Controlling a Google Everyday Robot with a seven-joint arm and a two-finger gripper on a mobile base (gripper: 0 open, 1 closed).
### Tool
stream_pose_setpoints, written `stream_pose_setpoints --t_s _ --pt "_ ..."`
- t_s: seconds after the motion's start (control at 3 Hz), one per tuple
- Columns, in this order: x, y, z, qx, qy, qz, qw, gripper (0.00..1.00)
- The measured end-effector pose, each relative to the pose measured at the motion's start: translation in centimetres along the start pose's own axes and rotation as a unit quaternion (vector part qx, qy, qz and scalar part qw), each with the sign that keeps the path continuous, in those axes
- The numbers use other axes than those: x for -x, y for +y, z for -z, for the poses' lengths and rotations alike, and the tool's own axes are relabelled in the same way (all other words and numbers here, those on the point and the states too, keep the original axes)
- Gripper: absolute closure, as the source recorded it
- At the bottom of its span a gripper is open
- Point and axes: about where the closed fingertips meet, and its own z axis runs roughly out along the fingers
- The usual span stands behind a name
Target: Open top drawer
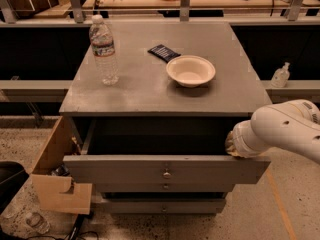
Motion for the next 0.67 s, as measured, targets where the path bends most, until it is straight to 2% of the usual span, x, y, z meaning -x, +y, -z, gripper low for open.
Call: stream_pose_setpoints --t_s 0.67 --pt "-0.2 4.7 2.0 0.055 0.029 -0.002 0.9981 1.00"
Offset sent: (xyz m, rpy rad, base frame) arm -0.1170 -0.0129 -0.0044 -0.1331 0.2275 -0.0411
